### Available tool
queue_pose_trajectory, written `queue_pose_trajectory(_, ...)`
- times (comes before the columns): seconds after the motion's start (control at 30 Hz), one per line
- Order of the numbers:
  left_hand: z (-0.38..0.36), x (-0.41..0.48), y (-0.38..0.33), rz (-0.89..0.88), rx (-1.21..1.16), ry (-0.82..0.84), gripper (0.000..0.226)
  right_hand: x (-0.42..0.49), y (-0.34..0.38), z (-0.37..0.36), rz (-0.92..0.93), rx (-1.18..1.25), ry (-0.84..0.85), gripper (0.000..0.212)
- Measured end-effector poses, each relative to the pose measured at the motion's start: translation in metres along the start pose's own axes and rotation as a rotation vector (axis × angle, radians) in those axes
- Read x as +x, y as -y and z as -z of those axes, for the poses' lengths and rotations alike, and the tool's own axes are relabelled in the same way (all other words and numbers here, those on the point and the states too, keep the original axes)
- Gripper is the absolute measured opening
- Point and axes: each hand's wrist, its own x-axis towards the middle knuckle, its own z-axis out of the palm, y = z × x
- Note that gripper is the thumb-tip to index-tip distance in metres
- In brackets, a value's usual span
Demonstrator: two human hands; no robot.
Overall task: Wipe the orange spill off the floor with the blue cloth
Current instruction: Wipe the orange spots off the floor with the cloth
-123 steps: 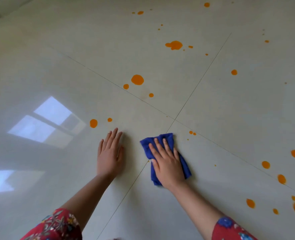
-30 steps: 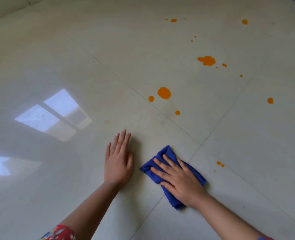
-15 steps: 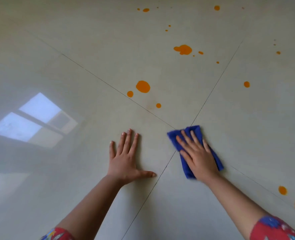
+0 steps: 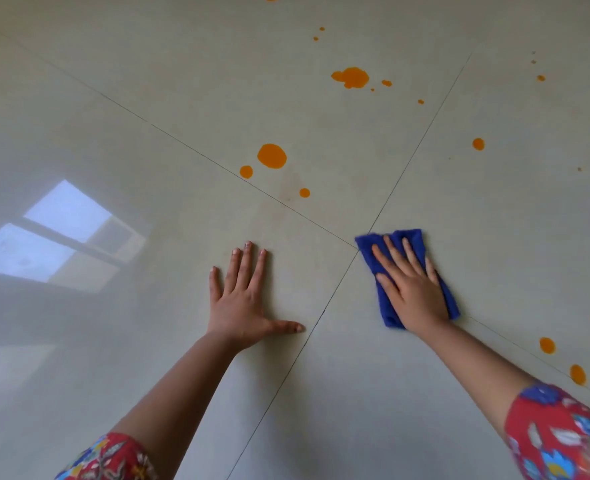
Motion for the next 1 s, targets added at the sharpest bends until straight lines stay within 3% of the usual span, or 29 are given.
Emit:
queue_pose_trajectory(0.07, 0.000, 0.001, 0.000, -0.003, -0.002, 0.000, 0.140, 0.029, 0.033, -0.003, -0.112, 0.053, -0.020, 0.057)
queue_pose_trajectory(0.1, 0.000, 0.001, 0.000, -0.004, -0.005, 0.004, 0.140, 0.037, 0.052, -0.005, -0.084, 0.061, -0.015, 0.057)
queue_pose_trajectory(0.23, 0.002, 0.001, 0.002, -0.006, -0.055, -0.009, 0.124, 0.004, 0.079, -0.014, 0.415, -0.057, 0.082, 0.051)
queue_pose_trajectory(0.27, 0.005, 0.003, 0.003, -0.005, -0.060, -0.038, 0.118, -0.002, 0.070, -0.012, 0.466, -0.046, 0.110, 0.051)
queue_pose_trajectory(0.37, 0.021, 0.023, 0.015, 0.024, 0.021, -0.143, 0.104, 0.016, 0.046, -0.009, 0.255, -0.009, 0.069, 0.051)
queue_pose_trajectory(0.43, 0.037, 0.050, 0.029, 0.131, -0.002, -0.157, 0.099, 0.055, 0.050, -0.008, 0.056, 0.005, 0.017, 0.054)
queue_pose_trajectory(0.5, 0.049, 0.076, 0.043, 0.215, -0.006, -0.161, 0.091, 0.097, 0.072, -0.007, -0.031, 0.045, 0.010, 0.055)
queue_pose_trajectory(0.6, 0.048, 0.090, 0.057, 0.231, 0.039, -0.221, 0.080, 0.130, 0.106, -0.011, 0.060, 0.057, 0.023, 0.051)
queue_pose_trajectory(0.73, 0.036, 0.087, 0.058, 0.200, 0.061, -0.333, 0.075, 0.105, 0.082, -0.011, 0.488, 0.005, 0.118, 0.051)
queue_pose_trajectory(0.8, 0.036, 0.088, 0.058, 0.200, 0.057, -0.356, 0.074, 0.110, 0.054, -0.005, 0.437, 0.031, 0.117, 0.051)
queue_pose_trajectory(0.9, 0.035, 0.087, 0.058, 0.193, 0.051, -0.375, 0.073, 0.146, 0.054, -0.001, 0.153, 0.069, 0.026, 0.056)
queue_pose_trajectory(1.0, 0.035, 0.087, 0.058, 0.191, 0.042, -0.379, 0.072, 0.168, 0.096, -0.004, 0.152, 0.092, 0.013, 0.059)
